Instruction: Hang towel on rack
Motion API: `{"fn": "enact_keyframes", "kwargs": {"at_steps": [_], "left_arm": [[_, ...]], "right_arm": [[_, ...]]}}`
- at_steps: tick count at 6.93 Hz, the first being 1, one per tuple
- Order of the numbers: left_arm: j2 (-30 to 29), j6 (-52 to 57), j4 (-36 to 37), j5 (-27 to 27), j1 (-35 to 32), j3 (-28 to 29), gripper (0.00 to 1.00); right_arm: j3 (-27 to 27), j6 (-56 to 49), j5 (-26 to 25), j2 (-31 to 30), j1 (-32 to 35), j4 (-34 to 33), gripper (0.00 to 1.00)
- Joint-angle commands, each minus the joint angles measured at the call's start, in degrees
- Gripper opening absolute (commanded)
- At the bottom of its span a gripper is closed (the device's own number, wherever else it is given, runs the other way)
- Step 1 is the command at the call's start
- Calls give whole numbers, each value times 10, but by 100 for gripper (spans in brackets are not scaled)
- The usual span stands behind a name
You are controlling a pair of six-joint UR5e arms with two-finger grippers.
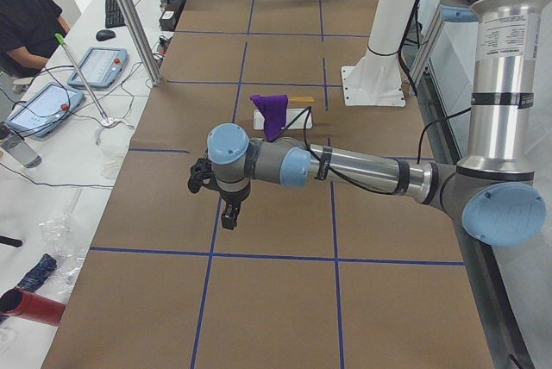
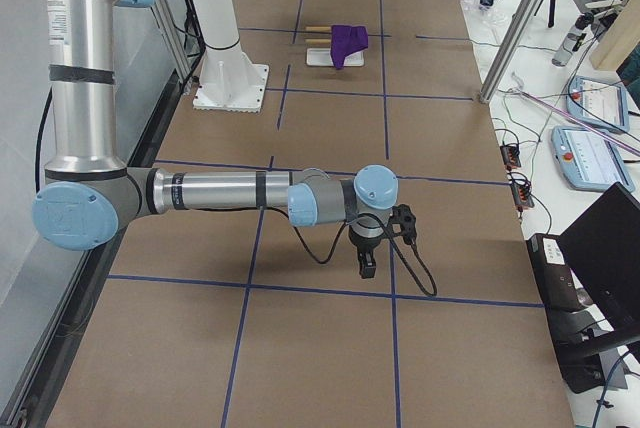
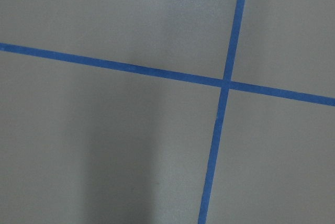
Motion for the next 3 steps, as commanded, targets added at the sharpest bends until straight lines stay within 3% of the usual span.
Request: {"fn": "enact_keyframes", "kwargs": {"at_steps": [1, 3], "left_arm": [[2, 0, -10, 4, 10, 8, 100], [-3, -2, -14, 0, 10, -5, 100]], "right_arm": [[3, 0, 0, 1, -1, 0, 100], [5, 0, 1, 1, 0, 0, 100]]}}
